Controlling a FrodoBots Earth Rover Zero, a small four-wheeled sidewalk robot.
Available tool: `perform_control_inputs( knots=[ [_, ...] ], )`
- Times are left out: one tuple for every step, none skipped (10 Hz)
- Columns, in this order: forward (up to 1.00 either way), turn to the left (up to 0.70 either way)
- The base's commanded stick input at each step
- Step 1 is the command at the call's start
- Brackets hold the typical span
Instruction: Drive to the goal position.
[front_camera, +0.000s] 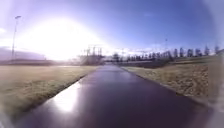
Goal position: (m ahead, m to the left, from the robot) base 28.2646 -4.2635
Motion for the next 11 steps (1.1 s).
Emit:
perform_control_inputs(
  knots=[
    [1.00, 0.00],
    [1.00, 0.00],
    [1.00, 0.00],
    [1.00, 0.00],
    [1.00, 0.00],
    [1.00, 0.00],
    [1.00, 0.00],
    [1.00, 0.00],
    [1.00, 0.00],
    [1.00, 0.00],
    [1.00, 0.00]
  ],
)
